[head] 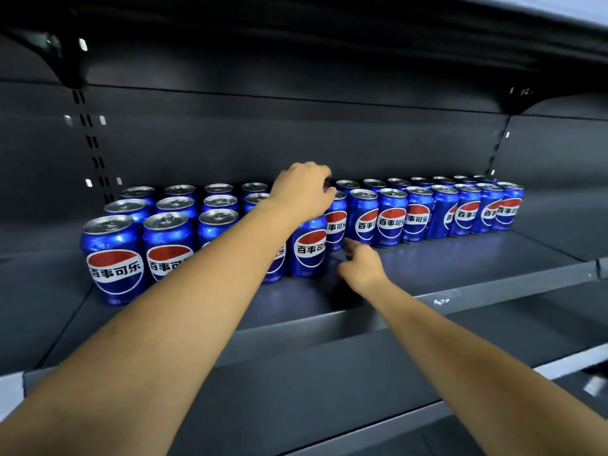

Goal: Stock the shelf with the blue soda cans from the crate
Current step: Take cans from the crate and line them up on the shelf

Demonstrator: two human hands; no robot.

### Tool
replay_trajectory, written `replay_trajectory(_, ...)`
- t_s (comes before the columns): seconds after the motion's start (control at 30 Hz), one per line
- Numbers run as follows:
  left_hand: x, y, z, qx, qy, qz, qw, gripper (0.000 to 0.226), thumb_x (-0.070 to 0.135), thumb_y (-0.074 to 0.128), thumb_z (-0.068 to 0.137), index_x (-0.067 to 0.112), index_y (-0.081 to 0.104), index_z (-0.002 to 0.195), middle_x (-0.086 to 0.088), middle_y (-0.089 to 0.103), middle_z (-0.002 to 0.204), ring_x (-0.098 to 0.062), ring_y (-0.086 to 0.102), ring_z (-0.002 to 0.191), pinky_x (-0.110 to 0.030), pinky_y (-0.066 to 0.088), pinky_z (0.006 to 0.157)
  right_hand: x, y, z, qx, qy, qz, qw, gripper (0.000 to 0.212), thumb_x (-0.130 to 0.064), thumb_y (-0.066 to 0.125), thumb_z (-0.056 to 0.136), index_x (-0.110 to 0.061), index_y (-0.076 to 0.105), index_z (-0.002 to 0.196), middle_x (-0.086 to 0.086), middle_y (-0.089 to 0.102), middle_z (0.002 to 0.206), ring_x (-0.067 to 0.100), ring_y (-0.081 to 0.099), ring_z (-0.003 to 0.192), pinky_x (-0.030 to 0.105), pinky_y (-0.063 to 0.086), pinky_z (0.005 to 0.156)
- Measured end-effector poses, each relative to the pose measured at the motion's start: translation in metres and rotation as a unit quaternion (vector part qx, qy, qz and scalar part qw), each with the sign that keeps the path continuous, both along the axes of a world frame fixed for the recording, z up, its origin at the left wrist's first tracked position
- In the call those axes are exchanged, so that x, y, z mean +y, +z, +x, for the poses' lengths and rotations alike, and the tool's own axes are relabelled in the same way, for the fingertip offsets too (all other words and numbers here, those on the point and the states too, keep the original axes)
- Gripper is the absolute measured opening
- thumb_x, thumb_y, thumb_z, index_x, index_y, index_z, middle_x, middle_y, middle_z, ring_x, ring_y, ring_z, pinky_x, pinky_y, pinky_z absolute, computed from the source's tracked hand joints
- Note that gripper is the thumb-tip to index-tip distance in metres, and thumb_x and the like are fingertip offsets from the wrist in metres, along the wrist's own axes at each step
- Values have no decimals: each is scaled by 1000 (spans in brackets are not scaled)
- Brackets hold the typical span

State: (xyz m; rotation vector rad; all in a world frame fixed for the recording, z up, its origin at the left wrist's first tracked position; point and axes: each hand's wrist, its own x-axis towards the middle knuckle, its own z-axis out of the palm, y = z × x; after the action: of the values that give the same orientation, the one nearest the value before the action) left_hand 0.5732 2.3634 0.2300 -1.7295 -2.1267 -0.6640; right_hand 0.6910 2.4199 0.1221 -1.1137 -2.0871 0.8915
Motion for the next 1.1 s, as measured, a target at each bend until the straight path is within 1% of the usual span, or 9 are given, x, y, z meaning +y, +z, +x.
replay_trajectory(0.17,10,-8,-2,-48,45,-117,991,37,35,66,85,9,68,111,-11,67,112,-29,61,103,-34,49,87,4,-1,6,47,81,-78,993,51,-15,73,81,-8,55,129,3,59,108,17,58,105,17,41,83)
replay_trajectory(0.27,7,-6,0,-82,52,-128,987,36,30,71,82,9,70,112,-10,67,117,-25,59,109,-33,47,93,5,-2,-1,6,95,-58,994,27,-26,79,76,-14,60,91,1,60,89,15,56,85,16,41,64)
replay_trajectory(0.43,4,2,10,-106,69,-150,981,39,18,73,81,8,66,118,-6,64,123,-18,56,115,-25,42,90,7,-3,-9,-32,100,-45,993,44,-34,77,77,-19,36,70,-4,49,73,17,48,77,27,36,62)
replay_trajectory(0.6,7,8,15,-97,97,-154,978,45,26,70,84,10,61,125,-5,60,128,-20,54,117,-23,38,88,25,11,5,-76,164,-53,982,35,-38,79,73,-15,53,80,-4,54,75,15,52,79,25,40,64)
replay_trajectory(0.7,20,8,16,-59,103,-121,985,45,26,62,90,13,54,132,-7,55,135,-24,49,124,-28,38,98,53,38,18,-143,115,90,979,22,-32,72,81,-13,68,90,8,68,91,24,62,91,28,43,72)
replay_trajectory(0.8,41,0,19,8,98,-128,987,46,21,56,92,17,49,137,-10,55,134,-29,49,123,-34,41,97,79,61,33,-125,42,246,960,22,-22,57,91,-13,65,110,9,65,113,28,57,107,32,43,80)
replay_trajectory(0.9,58,-6,20,31,84,-145,985,53,18,55,91,18,41,143,-8,48,142,-29,45,128,-38,40,103,108,71,37,-138,86,327,931,38,-15,56,91,-11,56,129,7,54,133,25,46,125,33,38,97)
replay_trajectory(1.0,66,-8,19,36,81,-171,981,50,17,58,91,14,47,139,-9,51,139,-28,46,126,-35,40,102,129,76,33,-207,140,317,915,54,-11,59,88,-17,46,140,3,44,146,23,39,135,35,34,109)
replay_trajectory(1.1,70,-11,14,44,95,-172,980,40,18,60,90,17,58,130,-10,59,128,-29,52,117,-35,43,93,134,72,28,-223,132,296,920,52,-15,62,87,-28,51,136,6,57,134,26,49,125,38,42,100)
